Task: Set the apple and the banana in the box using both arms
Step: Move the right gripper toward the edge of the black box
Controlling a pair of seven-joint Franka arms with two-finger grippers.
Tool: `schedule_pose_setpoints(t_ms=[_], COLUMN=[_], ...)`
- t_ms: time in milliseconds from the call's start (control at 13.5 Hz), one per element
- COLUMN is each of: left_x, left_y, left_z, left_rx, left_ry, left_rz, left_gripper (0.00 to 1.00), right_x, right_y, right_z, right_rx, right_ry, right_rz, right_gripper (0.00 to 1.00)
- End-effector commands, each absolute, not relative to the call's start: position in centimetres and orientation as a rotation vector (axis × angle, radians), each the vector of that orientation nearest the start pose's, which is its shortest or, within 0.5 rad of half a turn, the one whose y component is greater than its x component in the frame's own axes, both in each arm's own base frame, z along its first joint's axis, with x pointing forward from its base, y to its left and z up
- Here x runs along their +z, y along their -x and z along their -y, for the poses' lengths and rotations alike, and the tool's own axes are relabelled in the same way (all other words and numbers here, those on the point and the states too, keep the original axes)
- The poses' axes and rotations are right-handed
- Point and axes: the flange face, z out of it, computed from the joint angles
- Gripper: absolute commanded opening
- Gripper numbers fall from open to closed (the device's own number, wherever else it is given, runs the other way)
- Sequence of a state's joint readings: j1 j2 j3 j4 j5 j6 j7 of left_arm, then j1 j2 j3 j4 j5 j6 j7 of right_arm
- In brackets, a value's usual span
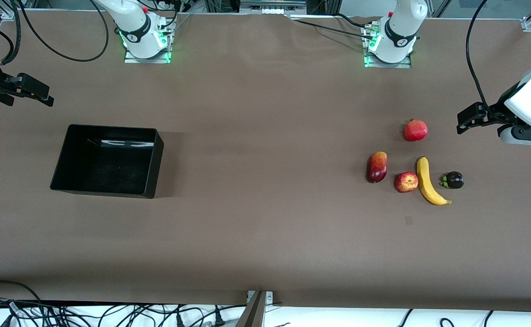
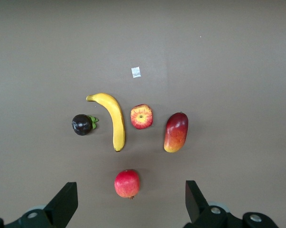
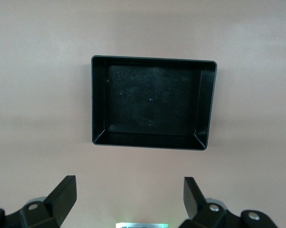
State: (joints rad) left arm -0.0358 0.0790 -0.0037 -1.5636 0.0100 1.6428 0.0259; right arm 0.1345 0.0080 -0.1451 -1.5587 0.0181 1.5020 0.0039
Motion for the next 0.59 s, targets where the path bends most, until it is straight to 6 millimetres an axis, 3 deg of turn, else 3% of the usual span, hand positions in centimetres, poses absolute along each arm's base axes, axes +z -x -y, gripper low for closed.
schedule_pose_setpoints(t_ms=[0,519], left_x=[59.13,59.04], left_y=[-58.32,-58.36], left_z=[2.45,2.54], left_rx=[0.01,0.012], left_ry=[3.145,3.145], left_rz=[-0.098,-0.103], left_gripper=[1.0,1.0], right_x=[62.43,62.22], right_y=[-55.27,-54.96], right_z=[0.38,0.07], right_rx=[0.093,0.135], right_ry=[3.117,3.111], right_rz=[-0.039,-0.016], right_gripper=[1.0,1.0])
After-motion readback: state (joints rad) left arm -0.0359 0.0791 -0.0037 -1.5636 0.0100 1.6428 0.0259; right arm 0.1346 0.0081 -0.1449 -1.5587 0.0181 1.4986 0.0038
